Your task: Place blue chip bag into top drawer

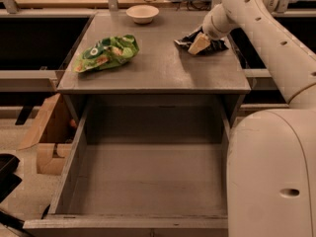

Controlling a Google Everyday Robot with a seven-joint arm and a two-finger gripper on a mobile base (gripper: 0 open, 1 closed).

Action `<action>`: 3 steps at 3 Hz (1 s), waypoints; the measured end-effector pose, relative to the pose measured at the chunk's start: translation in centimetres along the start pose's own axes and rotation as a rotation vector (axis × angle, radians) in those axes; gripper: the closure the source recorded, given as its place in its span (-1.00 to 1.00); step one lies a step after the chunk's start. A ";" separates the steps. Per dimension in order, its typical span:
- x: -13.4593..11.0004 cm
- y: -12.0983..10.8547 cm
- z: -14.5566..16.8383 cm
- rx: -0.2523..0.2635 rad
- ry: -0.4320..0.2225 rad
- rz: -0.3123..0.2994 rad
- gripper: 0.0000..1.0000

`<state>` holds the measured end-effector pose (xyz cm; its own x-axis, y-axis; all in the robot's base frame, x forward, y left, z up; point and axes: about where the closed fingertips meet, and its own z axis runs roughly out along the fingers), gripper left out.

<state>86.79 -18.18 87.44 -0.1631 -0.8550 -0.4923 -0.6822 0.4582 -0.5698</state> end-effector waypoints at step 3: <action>0.1 0.0 0.0 0.001 0.002 0.001 0.90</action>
Offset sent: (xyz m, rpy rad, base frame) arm 0.0000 -0.0010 -0.0002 -0.0006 0.0003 -0.0020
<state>86.79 -18.27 87.42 -0.1650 -0.8550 -0.4917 -0.6815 0.4592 -0.5699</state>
